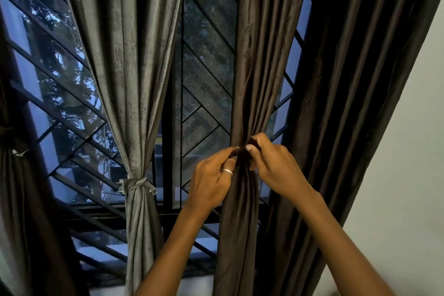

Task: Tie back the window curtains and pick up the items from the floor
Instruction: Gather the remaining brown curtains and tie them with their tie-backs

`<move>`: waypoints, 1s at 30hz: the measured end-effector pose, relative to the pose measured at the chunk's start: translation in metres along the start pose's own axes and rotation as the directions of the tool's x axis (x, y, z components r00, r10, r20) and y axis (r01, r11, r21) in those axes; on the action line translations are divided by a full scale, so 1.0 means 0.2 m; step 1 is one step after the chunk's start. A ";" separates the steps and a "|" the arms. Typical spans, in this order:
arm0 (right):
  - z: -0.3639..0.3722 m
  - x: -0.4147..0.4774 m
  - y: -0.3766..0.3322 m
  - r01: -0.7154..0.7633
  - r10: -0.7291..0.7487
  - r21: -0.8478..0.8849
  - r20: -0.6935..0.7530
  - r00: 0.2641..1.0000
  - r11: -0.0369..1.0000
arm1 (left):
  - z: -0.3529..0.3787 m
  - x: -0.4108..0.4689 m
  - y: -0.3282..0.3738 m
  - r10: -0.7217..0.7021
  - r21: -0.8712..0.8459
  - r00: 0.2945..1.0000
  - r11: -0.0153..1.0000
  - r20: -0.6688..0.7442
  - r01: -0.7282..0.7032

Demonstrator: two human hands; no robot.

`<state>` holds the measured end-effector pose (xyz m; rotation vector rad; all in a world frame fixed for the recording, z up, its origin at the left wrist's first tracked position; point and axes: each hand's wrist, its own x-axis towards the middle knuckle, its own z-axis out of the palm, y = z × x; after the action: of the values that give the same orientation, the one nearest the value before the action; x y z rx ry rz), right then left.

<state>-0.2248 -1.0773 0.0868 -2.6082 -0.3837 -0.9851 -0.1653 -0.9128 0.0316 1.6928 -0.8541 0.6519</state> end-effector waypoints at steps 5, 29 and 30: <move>0.01 0.04 0.01 -0.089 0.103 0.245 -0.047 0.994 0.965 | 0.01 -0.03 0.01 0.166 0.147 0.985 0.977 -0.051 -0.157; 0.01 0.15 0.00 -0.361 0.353 0.485 0.112 0.929 0.797 | -0.09 0.05 0.02 0.585 0.603 0.781 0.549 0.217 -0.579; 0.01 0.15 0.00 -0.364 0.356 0.488 0.112 0.928 0.794 | -0.09 0.04 0.03 0.581 0.625 0.780 0.526 0.232 -0.577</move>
<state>-0.2017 -1.0717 0.1061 -2.1007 -0.1089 -0.6283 -0.1651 -0.8977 0.0464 2.0199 -1.3113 1.5943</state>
